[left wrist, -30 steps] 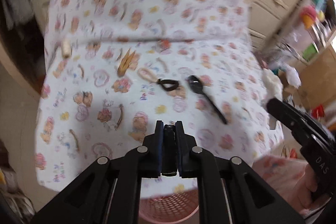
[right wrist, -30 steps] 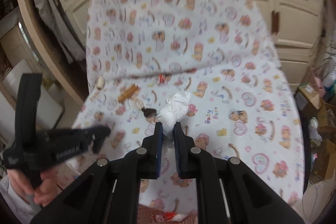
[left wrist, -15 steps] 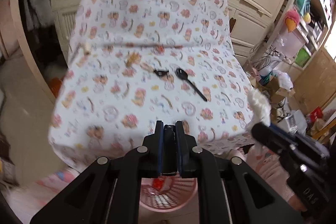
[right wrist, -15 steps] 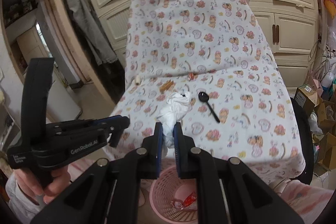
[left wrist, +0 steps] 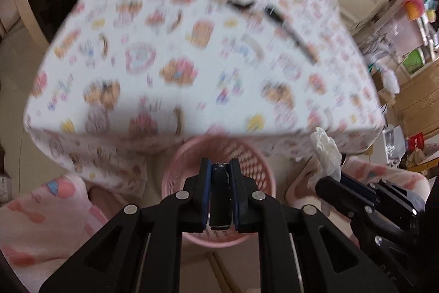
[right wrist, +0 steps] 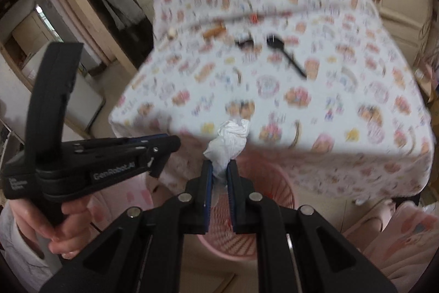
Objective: Collect trash
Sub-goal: 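Carry the tissue with the right tool while the left tool carries the black item to the basket, then open the right tool over the pink basket while the left tool releases its item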
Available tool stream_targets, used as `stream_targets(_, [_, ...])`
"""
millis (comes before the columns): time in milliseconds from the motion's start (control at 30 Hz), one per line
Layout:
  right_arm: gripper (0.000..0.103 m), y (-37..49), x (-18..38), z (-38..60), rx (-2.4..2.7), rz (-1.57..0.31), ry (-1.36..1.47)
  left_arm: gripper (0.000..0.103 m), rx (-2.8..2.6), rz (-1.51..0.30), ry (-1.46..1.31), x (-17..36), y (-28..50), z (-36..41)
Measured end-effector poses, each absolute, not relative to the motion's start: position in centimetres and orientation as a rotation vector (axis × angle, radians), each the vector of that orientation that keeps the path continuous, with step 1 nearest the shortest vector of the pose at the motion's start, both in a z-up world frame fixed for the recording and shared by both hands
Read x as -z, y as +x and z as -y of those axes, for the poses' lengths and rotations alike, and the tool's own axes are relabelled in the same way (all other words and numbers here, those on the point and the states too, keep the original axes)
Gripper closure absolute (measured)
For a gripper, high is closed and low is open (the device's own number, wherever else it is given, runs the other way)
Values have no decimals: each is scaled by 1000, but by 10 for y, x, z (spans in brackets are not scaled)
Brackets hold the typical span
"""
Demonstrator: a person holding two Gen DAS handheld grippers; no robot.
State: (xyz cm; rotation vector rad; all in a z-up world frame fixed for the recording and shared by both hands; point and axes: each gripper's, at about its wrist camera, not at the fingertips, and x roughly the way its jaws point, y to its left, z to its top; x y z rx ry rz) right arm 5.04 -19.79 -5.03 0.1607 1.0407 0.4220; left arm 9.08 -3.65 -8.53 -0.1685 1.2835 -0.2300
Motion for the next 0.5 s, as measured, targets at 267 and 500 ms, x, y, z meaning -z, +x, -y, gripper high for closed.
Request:
stream_targets(267, [92, 73, 117, 199, -346, -1246, 167, 92, 222, -1406, -165, 121, 94, 45])
stream_targets(500, [88, 80, 147, 202, -296, -1327, 159, 92, 200, -1436, -128, 132, 97, 51])
